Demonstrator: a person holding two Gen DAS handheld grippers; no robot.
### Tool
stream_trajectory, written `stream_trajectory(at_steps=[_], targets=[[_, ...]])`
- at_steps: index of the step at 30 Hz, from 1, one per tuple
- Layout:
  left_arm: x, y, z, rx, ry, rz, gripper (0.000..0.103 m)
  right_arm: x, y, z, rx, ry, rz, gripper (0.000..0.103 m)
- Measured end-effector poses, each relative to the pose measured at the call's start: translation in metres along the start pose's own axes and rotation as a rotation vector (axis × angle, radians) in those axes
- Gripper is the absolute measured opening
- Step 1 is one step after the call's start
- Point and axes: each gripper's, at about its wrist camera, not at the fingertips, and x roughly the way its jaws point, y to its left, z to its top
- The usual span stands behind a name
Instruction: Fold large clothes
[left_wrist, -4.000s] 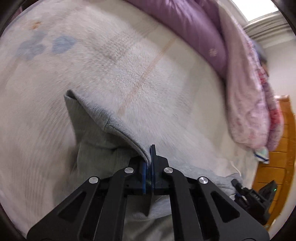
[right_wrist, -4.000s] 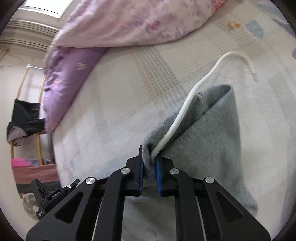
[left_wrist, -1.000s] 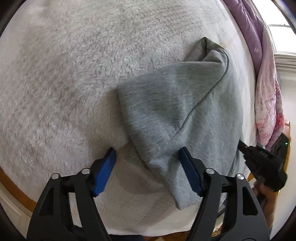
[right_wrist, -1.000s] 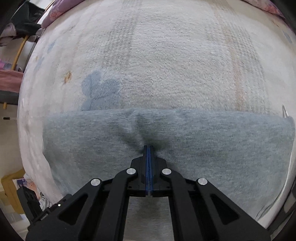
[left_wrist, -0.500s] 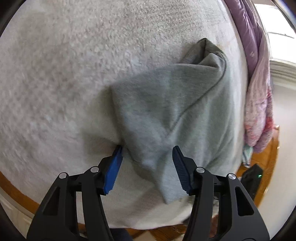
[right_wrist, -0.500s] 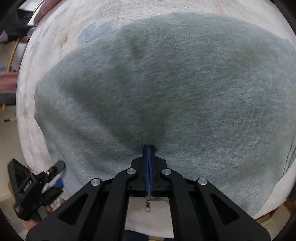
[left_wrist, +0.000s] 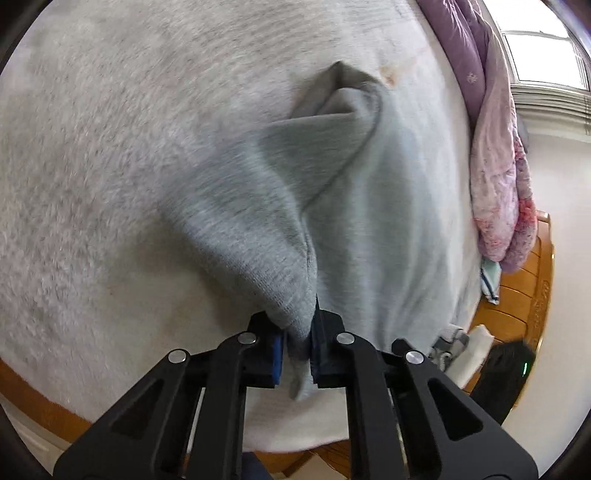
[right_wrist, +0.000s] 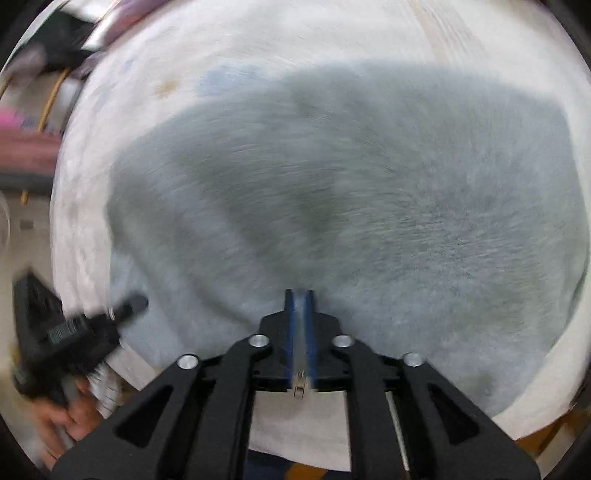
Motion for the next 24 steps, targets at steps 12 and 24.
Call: stream_trajectory(at_steps=[12,24], targets=[[-0.009,-0.025,0.017,-0.057,0.092,-0.114,0.009,0.015,0.118,-0.046,-0.474,-0.225,0.000,0.070],[-0.017,-0.030,0.025,-0.047,0.079,-0.135,0.012,0.084,0.140,-0.020,-0.576,-0.274,-0.206,0.039]])
